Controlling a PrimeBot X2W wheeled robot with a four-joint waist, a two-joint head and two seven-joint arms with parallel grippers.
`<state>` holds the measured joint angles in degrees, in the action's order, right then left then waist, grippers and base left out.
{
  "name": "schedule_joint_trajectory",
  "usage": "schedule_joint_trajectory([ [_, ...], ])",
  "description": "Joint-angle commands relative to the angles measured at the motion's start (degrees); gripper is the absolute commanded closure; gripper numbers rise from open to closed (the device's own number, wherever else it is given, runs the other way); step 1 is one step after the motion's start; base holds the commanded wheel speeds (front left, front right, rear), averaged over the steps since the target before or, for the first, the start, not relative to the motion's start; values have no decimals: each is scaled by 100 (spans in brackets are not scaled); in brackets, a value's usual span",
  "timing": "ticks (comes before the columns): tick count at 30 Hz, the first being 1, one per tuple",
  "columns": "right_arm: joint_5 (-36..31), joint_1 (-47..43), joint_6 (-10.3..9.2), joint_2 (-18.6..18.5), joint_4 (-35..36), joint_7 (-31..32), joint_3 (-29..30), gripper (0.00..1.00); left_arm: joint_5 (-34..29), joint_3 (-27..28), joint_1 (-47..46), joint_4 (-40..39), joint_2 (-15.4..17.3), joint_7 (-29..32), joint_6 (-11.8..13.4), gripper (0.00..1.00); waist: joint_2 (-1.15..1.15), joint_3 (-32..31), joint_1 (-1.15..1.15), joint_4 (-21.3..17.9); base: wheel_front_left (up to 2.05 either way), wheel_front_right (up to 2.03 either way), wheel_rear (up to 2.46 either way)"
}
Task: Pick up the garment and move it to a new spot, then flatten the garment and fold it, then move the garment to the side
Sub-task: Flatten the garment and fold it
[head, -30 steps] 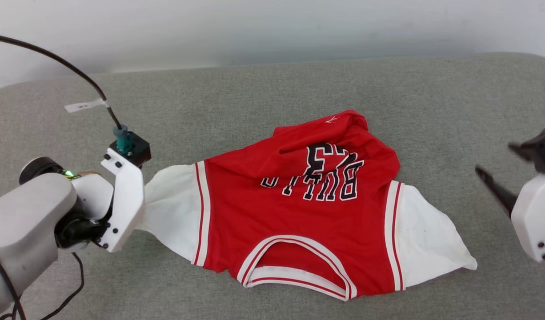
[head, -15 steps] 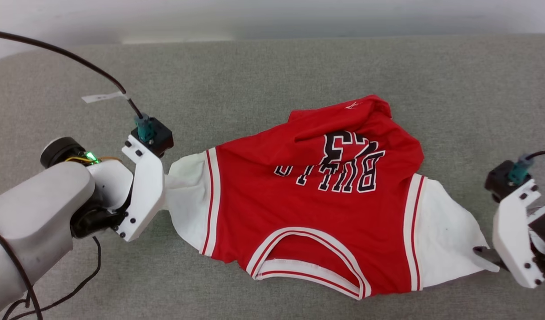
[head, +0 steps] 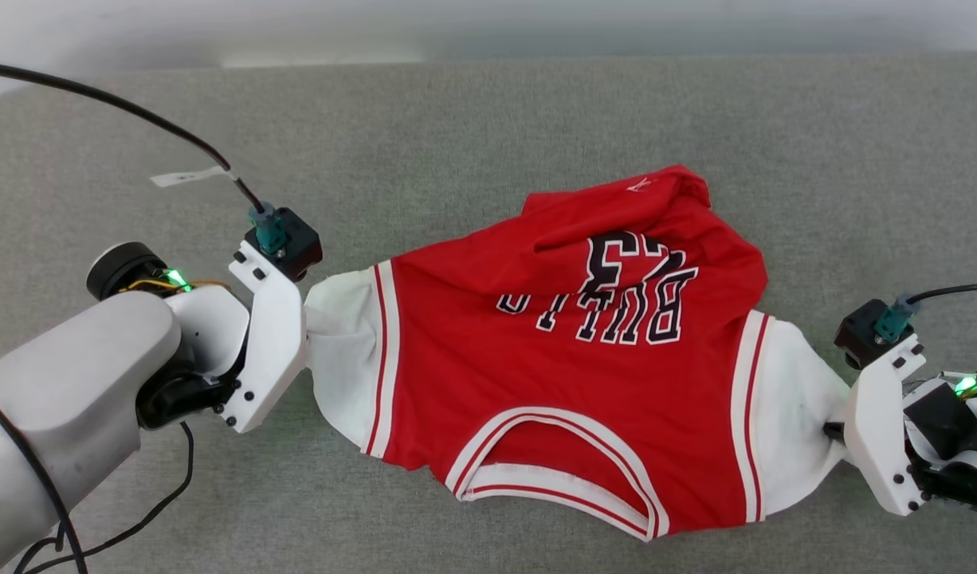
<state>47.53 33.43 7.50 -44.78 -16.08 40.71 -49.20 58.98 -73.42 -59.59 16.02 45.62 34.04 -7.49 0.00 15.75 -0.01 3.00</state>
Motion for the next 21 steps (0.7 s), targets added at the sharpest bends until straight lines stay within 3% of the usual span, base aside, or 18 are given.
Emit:
schedule_joint_trajectory([
  [1, 65, -18, -2, 188, -32, -208, -106, 100, 27, 10, 67, -9, 10, -56, 13, 100, 0, -155, 1, -21, 0, 0, 0],
  [7, 284, 73, -3, -395, 503, -980, 178, 100, 200, 110, -43, -376, 216, -452, 13, 100, 0, -593, 1, -63, 0, 0, 0],
  [12, 425, 228, -3, -724, 974, -1383, 764, 100, 367, 320, -323, -842, 421, -716, 13, 100, 0, -798, 1, -92, 0, 0, 0],
  [16, 363, 527, -3, -818, 1225, -1470, 1220, 100, 403, 559, -736, -1073, 441, -885, 13, 100, 0, -825, 1, -87, 0, 0, 0],
  [21, 99, 1299, -3, -660, 1213, -1419, 1687, 100, 462, 851, -1373, -1004, 187, -1155, 13, 100, 0, -646, 1, -101, 0, 0, 0],
])
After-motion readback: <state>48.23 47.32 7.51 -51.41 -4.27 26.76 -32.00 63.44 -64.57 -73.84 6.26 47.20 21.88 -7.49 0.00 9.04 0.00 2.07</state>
